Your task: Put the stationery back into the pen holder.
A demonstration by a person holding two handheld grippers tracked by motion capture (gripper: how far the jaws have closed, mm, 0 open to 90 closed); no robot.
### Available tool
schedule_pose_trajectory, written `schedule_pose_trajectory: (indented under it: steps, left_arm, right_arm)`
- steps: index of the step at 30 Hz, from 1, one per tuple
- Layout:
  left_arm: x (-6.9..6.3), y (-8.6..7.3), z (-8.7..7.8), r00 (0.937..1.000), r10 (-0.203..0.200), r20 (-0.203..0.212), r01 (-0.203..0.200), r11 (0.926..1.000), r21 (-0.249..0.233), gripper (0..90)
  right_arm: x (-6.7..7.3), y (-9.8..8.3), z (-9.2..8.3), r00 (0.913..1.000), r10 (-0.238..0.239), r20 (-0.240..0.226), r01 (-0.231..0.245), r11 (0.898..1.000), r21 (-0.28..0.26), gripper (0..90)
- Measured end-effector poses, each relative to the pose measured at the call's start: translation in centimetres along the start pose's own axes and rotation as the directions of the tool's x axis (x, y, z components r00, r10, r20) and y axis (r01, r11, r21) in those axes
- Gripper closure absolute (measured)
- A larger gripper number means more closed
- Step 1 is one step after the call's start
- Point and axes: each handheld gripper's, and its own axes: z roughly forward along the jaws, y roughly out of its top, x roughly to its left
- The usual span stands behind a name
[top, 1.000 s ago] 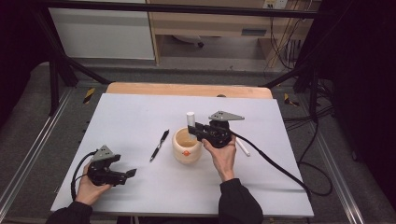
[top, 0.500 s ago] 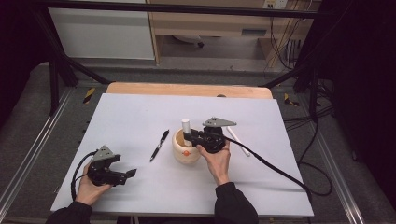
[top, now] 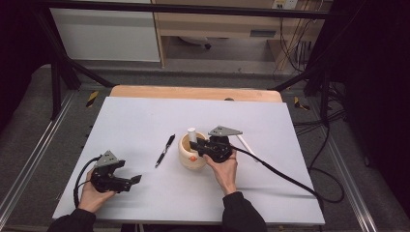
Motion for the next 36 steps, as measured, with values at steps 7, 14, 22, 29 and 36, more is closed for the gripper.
schedule_pose_trajectory:
  steps: [7,14,22,29,36]
  left_arm:
    - [0.0,0.0,0.0,1.0000,0.000,0.001,0.000,1.0000,0.000,7.6]
    - [0.0,0.0,0.0,1.0000,0.001,-0.001,-0.001,1.0000,0.000,7.6]
    - [-0.1,0.0,0.0,1.0000,-0.003,-0.001,0.003,1.0000,0.004,7.5]
    - [-0.1,0.0,0.0,1.0000,-0.003,0.003,0.003,1.0000,0.008,7.2]
    - [-0.3,0.1,0.1,1.0000,0.008,0.005,-0.008,0.9998,0.016,6.6]
  right_arm:
    - [0.1,0.0,-0.2,0.9997,-0.023,0.004,0.023,1.000,-0.006,64.9]
    - [0.2,1.2,-1.9,0.9984,-0.053,0.020,0.054,0.998,-0.035,47.4]
    - [-0.2,2.7,-4.2,0.9982,-0.060,0.003,0.060,0.998,-0.018,12.0]
    - [-1.0,2.2,-5.4,0.9983,-0.059,-0.001,0.059,0.997,0.045,4.6]
    - [-2.4,1.0,-6.8,0.9996,-0.029,-0.006,0.030,0.997,0.072,2.2]
